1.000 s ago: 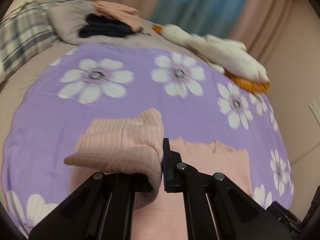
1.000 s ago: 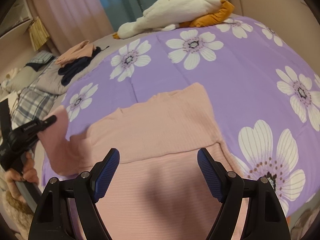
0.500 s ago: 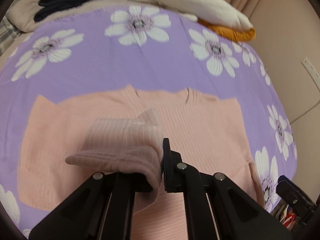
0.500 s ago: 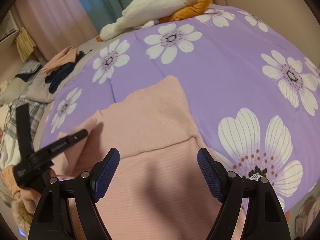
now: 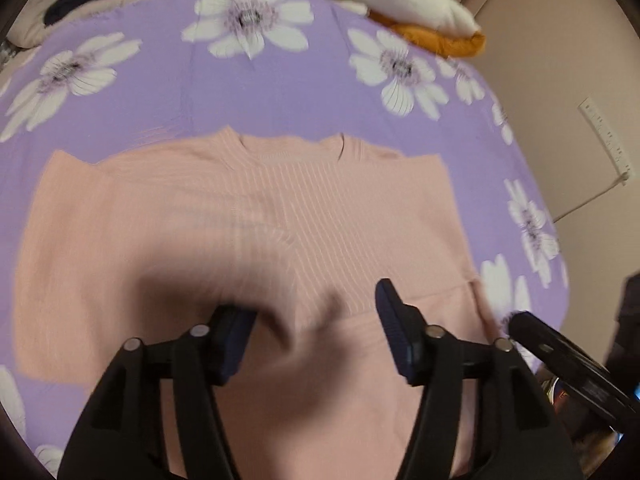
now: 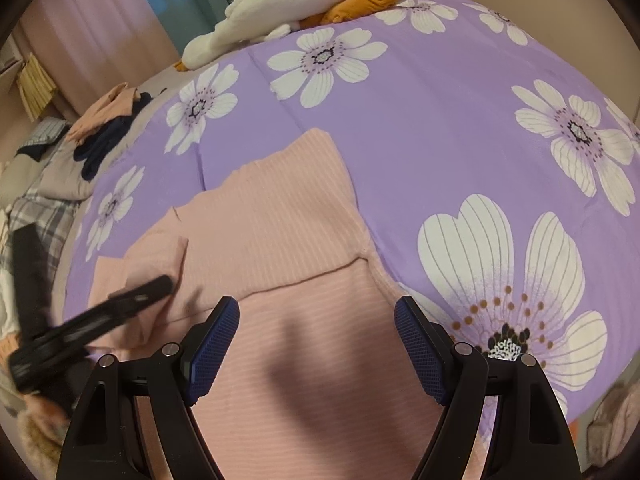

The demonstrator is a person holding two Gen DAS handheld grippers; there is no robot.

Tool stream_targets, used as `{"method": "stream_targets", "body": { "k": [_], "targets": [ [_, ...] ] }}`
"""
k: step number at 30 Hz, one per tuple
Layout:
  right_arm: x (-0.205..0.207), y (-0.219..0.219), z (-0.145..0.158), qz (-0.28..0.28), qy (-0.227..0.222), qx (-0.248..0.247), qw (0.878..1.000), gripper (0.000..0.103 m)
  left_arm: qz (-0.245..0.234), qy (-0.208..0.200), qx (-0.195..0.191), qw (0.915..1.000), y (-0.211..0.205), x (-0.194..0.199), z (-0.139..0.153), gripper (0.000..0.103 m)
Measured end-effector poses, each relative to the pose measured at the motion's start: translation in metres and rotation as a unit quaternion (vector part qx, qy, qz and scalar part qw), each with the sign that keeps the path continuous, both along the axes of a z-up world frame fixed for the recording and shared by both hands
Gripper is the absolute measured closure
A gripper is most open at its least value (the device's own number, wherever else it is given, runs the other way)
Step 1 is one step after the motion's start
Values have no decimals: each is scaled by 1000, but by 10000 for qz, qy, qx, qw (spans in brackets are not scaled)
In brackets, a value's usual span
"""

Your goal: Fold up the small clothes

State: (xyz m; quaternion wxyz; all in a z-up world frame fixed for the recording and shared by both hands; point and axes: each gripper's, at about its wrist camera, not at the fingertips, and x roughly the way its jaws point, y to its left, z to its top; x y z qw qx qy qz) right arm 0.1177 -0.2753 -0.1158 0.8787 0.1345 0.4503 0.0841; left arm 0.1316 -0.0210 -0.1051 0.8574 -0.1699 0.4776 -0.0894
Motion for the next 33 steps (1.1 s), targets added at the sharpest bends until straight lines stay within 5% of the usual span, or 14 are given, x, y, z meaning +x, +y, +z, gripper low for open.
{"method": "stream_targets", "body": {
  "k": [7, 13, 20, 25, 29, 32, 33],
  "targets": [
    [8, 22, 2, 269, -16, -134, 9995, 23, 761, -312, 8, 9966, 62, -52, 32, 35],
    [17, 77, 13, 1023, -206, -487, 9933, 23, 1687, -48, 272, 9853, 115, -89, 21, 52],
    [22, 177, 11, 2392, -362, -995, 9652, 23, 2277, 250, 107, 9734, 154, -123, 8, 60],
    [38, 221, -16, 2686, -110, -1439, 9524, 27, 2407, 281, 29, 9702, 166, -141, 7, 60],
    [49, 230, -35, 2715, 49, -1632, 9485, 46, 2439, 271, 5, 9694, 170, -146, 7, 60],
    [55, 220, -27, 2616, 1, -1568, 9524, 90, 2441, 284, -21, 9693, 171, -144, 6, 60],
    [57, 218, -25, 2611, 25, -1482, 9539, 91, 2427, 278, -26, 9697, 170, -143, 6, 60]
  ]
}}
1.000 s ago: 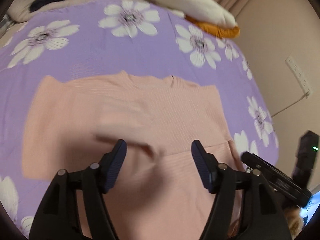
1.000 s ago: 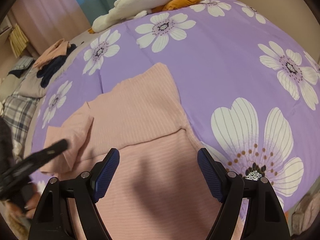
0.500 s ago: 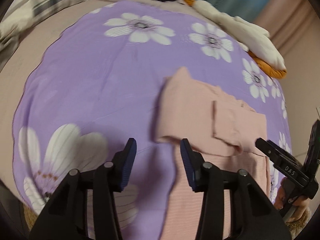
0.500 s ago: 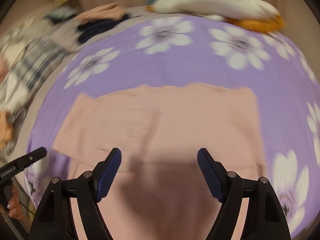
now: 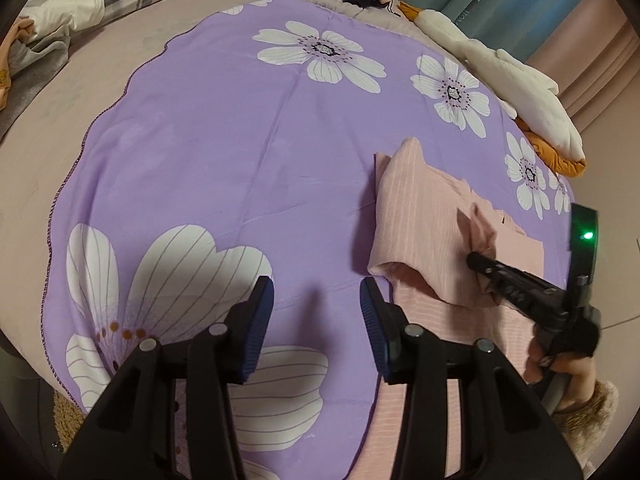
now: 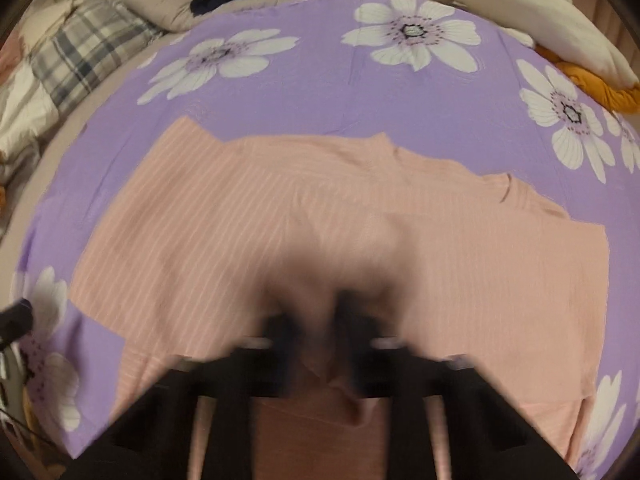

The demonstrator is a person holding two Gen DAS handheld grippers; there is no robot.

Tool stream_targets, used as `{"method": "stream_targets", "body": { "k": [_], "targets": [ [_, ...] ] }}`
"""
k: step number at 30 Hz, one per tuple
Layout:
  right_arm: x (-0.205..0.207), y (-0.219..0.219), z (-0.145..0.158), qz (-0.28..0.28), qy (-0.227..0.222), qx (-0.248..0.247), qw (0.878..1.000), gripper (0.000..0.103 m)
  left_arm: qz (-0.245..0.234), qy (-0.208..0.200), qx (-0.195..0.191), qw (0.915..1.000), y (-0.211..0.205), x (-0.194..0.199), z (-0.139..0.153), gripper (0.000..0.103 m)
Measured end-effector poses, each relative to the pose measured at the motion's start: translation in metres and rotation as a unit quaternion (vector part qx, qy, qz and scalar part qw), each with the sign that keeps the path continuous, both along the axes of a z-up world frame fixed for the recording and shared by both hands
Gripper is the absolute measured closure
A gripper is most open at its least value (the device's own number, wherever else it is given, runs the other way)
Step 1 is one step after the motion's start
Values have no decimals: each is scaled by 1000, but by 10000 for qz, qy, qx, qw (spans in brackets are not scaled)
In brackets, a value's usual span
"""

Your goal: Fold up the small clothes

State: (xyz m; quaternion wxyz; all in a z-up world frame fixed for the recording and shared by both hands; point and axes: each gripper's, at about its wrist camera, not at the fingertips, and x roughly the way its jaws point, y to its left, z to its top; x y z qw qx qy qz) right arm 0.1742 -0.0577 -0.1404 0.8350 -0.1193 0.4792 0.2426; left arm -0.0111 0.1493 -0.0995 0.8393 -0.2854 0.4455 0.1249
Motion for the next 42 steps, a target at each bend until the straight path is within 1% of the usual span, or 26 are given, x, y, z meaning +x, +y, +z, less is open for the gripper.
{"method": "stream_targets", "body": {
  "k": [2, 3, 5, 8, 12, 14, 16, 19, 21, 22, 24, 25, 30, 31, 32, 34, 36, 38, 40, 42],
  "targets": [
    [7, -12, 9, -10, 150, 300, 9994, 91, -57, -32, -15, 10000, -2, 4, 1, 60],
    [10, -10, 13, -47, 164, 368, 9992, 91, -77, -44, -31, 10000, -3, 6, 1, 60],
    [13, -21, 30, -114, 105, 636, 9979, 91, -149, -73, -46, 9999, -5, 11, 4, 60],
    [13, -46, 66, -237, -183, 1081, 9937, 92, -224, -145, 40, 9996, -7, 20, 11, 60],
    [16, -78, 104, -469, -607, 1452, 9864, 92, -332, -270, 131, 9990, -10, 37, 22, 60],
    [22, -92, 114, -604, -742, 1574, 9829, 92, -434, -303, 170, 9985, -14, 50, 26, 60],
    [27, -108, 117, -776, -876, 1615, 9799, 92, -539, -300, 186, 9979, -18, 62, 27, 60],
    [35, -128, 106, -1034, -785, 1641, 9779, 92, -759, -270, 192, 9966, -28, 85, 25, 60],
    [43, -141, 90, -1182, -619, 1695, 9765, 92, -905, -153, 218, 9955, -36, 103, 18, 71],
    [47, -147, 77, -1282, -503, 1696, 9758, 92, -946, -101, 217, 9952, -39, 109, 15, 73],
    [50, -157, 60, -1373, -308, 1703, 9753, 92, -1046, -13, 191, 9943, -46, 124, 5, 79],
    [52, -162, 47, -1431, -169, 1740, 9741, 92, -1071, 42, 190, 9941, -49, 129, 1, 80],
    [53, -182, 10, -1722, 215, 1700, 9700, 92, -1175, 465, 353, 9914, -60, 147, -28, 80],
    [54, -186, 5, -1783, 303, 1702, 9687, 92, -1181, 570, 410, 9905, -61, 148, -34, 80],
    [54, -189, -1, -1852, 371, 1693, 9673, 92, -1176, 640, 432, 9900, -62, 149, -39, 77],
    [52, -195, -8, -1952, 432, 1647, 9659, 92, -1155, 662, 410, 9903, -61, 149, -44, 76],
    [50, -201, -12, -2046, 514, 1744, 9618, 91, -1133, 637, 354, 9909, -59, 149, -45, 75],
    [46, -209, -11, -2169, 628, 1930, 9549, 91, -1133, 632, 312, 9911, -58, 149, -45, 75],
    [42, -217, -5, -2329, 681, 2026, 9487, 85, -1152, 621, 315, 9909, -58, 148, -46, 75],
    [38, -224, 1, -2442, 573, 2010, 9469, 74, -1134, 615, 309, 9912, -59, 148, -46, 75]
  ]
}}
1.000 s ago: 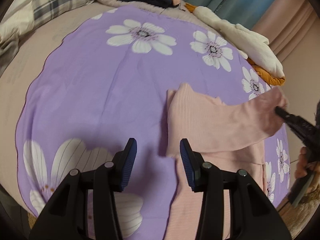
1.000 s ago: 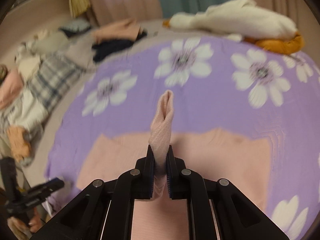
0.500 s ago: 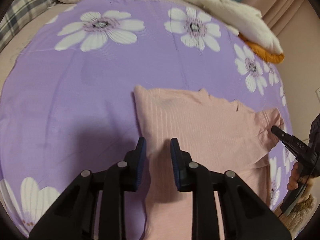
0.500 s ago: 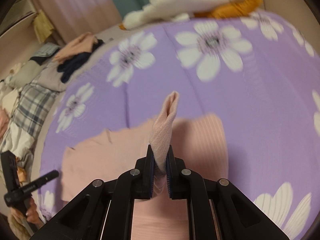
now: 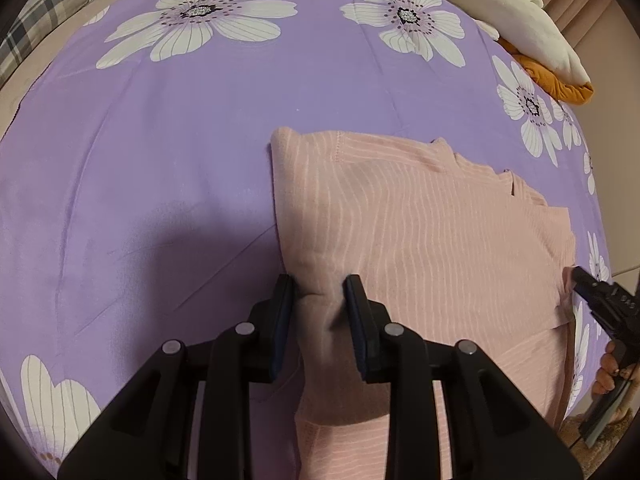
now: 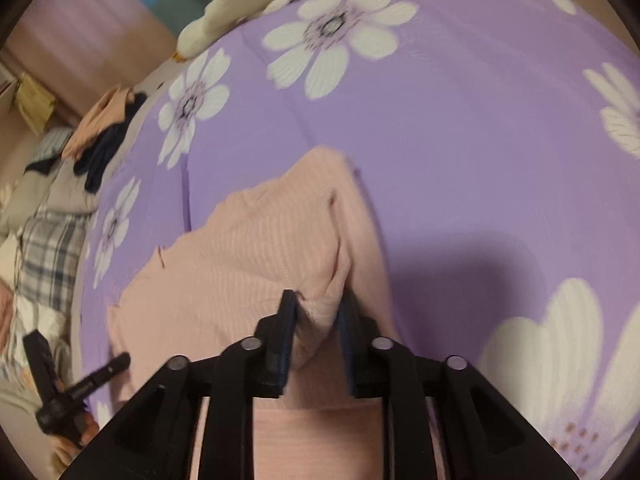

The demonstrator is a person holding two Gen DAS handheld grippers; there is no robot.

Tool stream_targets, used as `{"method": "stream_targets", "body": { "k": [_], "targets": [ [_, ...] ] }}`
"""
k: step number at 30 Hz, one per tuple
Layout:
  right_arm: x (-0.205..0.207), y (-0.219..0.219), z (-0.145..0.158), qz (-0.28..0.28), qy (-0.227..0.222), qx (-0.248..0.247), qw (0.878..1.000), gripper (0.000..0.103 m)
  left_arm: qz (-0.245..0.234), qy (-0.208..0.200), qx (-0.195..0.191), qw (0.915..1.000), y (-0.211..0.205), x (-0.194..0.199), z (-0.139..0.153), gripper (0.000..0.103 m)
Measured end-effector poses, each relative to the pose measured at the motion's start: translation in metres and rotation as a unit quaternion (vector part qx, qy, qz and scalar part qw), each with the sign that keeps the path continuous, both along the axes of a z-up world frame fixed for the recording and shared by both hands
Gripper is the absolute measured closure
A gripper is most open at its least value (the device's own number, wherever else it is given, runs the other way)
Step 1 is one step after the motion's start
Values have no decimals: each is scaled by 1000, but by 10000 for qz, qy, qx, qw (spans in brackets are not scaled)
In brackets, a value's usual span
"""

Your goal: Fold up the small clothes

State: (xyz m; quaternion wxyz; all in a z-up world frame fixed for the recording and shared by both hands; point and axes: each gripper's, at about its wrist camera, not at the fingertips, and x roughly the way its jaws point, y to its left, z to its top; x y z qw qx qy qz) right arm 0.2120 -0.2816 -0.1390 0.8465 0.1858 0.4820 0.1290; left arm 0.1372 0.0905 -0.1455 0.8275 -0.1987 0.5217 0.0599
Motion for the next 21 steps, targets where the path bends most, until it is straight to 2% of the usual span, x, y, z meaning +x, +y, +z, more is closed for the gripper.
{"method": "stream_targets", "body": {
  "k": [3, 8, 11, 13, 14, 15, 21],
  "targets": [
    [-5, -12, 8, -158, -121, 6, 9998, 58, 51, -12, -31, 10000, 0, -1, -1, 75],
    [-2, -12, -4, -102, 47, 270, 9996, 57, 80, -26, -16, 10000, -3, -1, -2, 75],
    [-3, -1, -9, -46, 62, 110, 9999, 58, 72, -27, 4, 10000, -2, -1, -2, 75],
    [-2, 4, -12, -114, 72, -133, 9998, 69, 71, -32, 8, 10000, -2, -1, -2, 75],
    [-1, 5, -13, -172, 83, -274, 9994, 89, 69, -34, 14, 10000, -2, -1, -2, 75],
    [-2, 6, -12, -197, 57, -388, 9990, 92, 70, -36, 23, 10000, -3, -1, -2, 75],
    [-17, -6, 13, -299, -429, -245, 9983, 98, 79, 1, 40, 10000, -3, 0, -1, 73]
  ]
}}
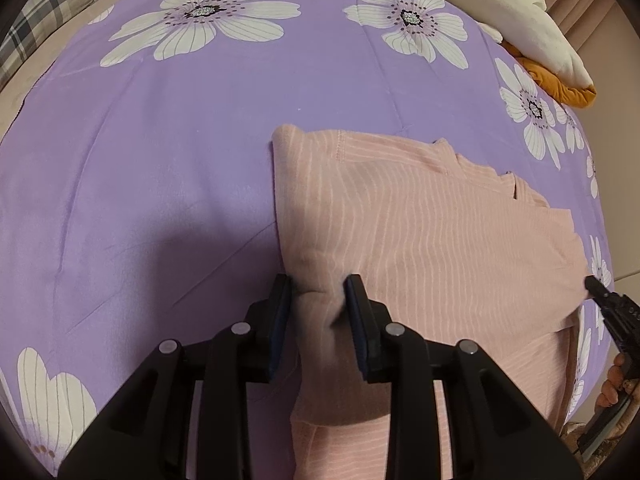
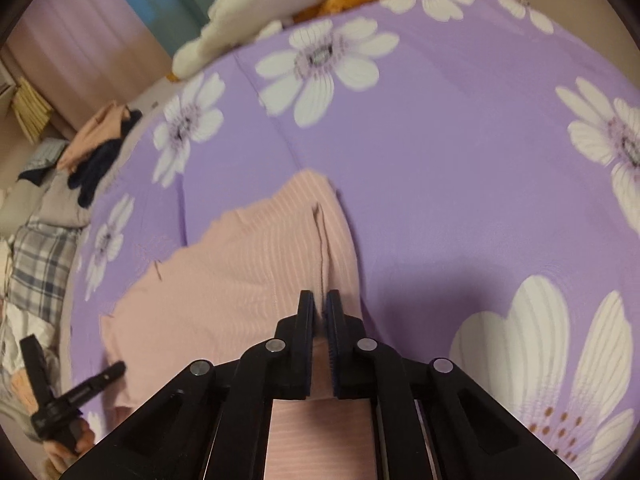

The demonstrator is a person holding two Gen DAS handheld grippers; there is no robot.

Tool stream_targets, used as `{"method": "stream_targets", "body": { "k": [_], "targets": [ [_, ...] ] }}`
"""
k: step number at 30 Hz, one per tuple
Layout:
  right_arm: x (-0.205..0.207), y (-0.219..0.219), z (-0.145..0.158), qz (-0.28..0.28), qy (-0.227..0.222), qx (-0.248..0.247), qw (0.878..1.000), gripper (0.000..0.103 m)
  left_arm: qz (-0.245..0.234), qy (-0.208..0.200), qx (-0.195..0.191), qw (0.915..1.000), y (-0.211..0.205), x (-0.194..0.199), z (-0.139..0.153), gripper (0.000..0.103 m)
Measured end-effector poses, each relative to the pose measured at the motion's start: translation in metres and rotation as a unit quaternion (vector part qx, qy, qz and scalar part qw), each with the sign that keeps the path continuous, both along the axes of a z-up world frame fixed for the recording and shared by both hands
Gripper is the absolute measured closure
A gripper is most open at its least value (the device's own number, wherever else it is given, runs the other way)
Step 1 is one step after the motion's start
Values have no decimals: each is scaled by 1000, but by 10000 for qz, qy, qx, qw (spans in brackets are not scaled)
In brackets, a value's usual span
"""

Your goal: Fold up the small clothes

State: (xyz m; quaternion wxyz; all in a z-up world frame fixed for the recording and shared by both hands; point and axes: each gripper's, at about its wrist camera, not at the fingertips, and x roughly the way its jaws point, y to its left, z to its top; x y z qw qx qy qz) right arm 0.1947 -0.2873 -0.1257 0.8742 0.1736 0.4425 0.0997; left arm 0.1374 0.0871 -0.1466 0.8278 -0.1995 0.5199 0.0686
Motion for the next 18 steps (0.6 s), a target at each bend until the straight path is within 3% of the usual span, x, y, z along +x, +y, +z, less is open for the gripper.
{"method": "stream_targets", "body": {
  "k": [4, 8, 18],
  "targets": [
    [-2, 1, 0, -25, -81, -196, 9998, 98, -29, 8, 52, 10000, -3, -1, 0, 72],
    [8, 3, -30, -51, 346, -378, 9987, 98, -29, -1, 75, 10000, -3, -1, -1, 71],
    [12, 0, -42, -109, 389, -181, 9990, 98, -48, -90, 174, 9998, -6, -4, -2, 70]
  ]
}}
